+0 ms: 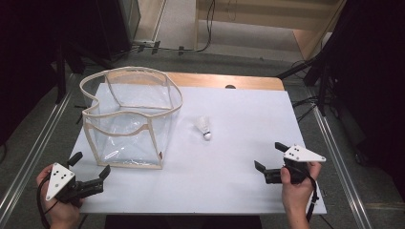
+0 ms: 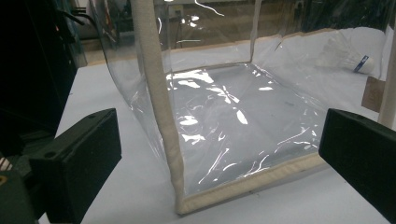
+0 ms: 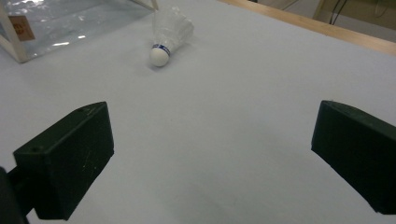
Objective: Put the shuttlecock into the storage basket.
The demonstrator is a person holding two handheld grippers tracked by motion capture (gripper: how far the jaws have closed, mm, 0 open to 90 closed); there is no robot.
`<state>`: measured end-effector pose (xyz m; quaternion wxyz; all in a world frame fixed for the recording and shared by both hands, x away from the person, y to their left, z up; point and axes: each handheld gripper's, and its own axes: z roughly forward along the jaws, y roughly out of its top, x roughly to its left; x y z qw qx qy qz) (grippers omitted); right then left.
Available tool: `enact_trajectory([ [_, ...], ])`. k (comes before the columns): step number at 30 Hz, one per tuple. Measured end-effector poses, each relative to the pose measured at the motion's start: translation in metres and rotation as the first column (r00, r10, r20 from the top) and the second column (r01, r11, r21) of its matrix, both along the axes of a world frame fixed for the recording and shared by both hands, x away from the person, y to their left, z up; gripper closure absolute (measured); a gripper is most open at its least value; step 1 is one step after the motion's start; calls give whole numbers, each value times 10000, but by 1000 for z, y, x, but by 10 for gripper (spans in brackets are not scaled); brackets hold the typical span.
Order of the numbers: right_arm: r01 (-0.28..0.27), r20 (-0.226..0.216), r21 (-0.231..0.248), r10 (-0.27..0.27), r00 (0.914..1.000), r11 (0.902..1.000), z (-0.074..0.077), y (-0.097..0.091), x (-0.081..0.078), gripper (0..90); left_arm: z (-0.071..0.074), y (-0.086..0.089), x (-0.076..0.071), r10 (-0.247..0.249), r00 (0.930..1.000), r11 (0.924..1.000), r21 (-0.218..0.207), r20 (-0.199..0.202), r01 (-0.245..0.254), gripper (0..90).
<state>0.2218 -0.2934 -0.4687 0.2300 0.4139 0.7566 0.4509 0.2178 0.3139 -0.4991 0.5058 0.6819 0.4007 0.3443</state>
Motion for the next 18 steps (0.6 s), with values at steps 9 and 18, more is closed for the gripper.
enact_trajectory([
  [9, -210, -205, -69, 209, 9996, 9998, 9, 10, 12, 0, 0, 0, 0, -21, 10000, 10000, -16, 1, 21, 0],
  [18, -512, -463, -110, 506, 9976, 9986, 17, 19, 24, 0, 0, 1, 0, -5, 10000, 9999, -169, -29, 5, 0],
])
